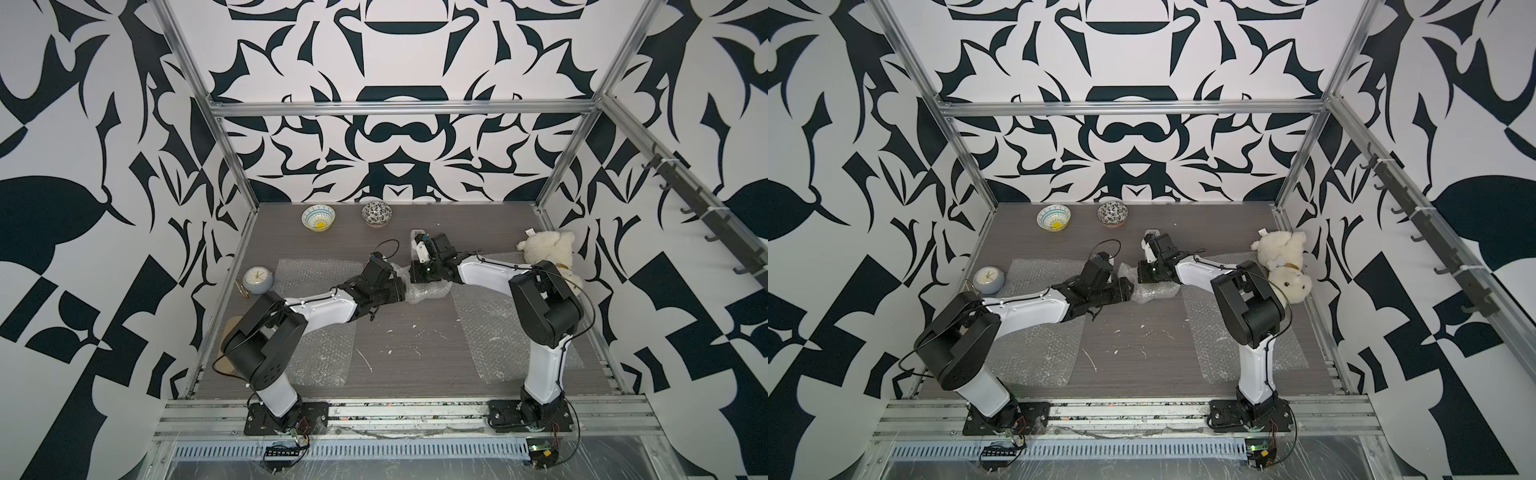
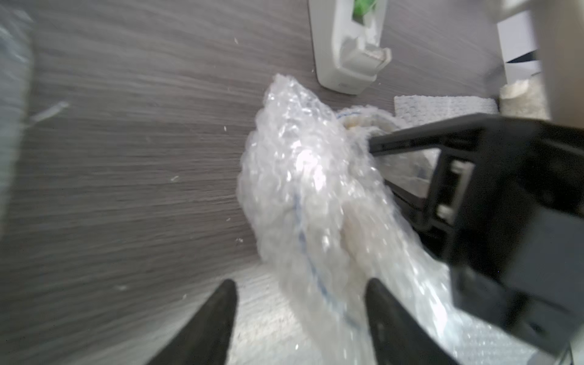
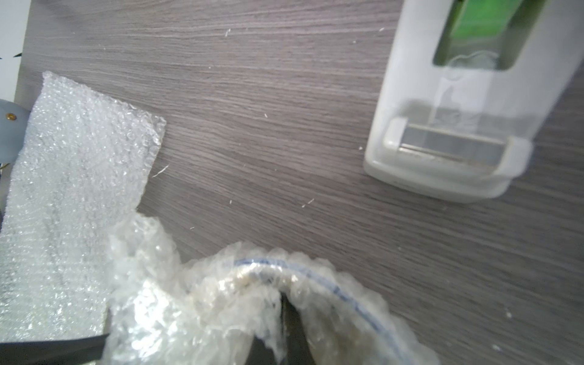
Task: Wrap bowls in bubble wrap
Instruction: Wrap the bowl in bubble wrap.
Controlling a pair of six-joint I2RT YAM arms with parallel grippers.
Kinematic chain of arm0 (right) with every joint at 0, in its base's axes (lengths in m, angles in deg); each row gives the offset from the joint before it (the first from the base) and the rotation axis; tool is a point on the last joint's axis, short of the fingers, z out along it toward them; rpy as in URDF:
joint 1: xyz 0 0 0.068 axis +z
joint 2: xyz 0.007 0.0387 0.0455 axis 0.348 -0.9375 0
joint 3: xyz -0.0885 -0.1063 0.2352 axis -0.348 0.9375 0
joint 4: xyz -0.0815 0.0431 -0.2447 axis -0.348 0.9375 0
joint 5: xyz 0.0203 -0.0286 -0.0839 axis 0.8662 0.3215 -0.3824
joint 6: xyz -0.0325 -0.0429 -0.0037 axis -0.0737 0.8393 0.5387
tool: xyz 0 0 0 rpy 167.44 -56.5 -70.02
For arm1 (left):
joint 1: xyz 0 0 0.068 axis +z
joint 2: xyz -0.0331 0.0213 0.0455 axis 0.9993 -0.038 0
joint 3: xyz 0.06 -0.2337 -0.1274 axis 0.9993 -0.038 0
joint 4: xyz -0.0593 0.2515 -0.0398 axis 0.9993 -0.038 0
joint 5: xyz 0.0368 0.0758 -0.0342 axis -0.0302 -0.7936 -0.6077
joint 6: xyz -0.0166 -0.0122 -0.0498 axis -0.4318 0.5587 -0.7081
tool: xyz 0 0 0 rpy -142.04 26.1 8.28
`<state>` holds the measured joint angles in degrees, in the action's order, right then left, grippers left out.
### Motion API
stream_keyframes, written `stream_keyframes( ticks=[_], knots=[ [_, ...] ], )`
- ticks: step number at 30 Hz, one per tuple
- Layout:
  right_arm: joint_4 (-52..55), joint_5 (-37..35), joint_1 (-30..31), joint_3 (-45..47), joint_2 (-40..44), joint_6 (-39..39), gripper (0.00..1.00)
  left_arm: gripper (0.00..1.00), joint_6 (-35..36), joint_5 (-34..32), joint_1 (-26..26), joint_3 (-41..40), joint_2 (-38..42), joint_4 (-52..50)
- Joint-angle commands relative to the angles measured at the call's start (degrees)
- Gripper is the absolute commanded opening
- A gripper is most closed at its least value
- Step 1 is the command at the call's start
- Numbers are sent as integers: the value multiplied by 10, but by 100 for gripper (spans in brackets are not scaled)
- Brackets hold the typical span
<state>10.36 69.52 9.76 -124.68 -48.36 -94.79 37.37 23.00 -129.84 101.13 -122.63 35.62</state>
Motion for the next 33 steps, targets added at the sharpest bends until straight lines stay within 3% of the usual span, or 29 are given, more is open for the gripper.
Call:
stream_keyframes(
  ticks=[1,4,5,11,18,24,33],
  knots=[
    [52,-30,6,24,-11,-8,0,75,-36,-5,-2,-15,18,-7],
    [29,3,5,35,-11,-26,0,84,-83,18,-2,-24,12,6],
    [25,13,8,38,-10,-32,0,91,-104,16,0,-26,8,3],
    [6,0,22,73,26,-49,0,94,-177,51,10,-65,13,107],
    [-37,-14,26,121,61,-78,0,94,-231,65,11,-105,16,232],
    [-58,-20,27,139,74,-95,0,89,-234,80,9,-95,-9,201],
    [-78,-17,29,149,83,-102,0,87,-243,122,-2,-74,-93,238]
  ],
)
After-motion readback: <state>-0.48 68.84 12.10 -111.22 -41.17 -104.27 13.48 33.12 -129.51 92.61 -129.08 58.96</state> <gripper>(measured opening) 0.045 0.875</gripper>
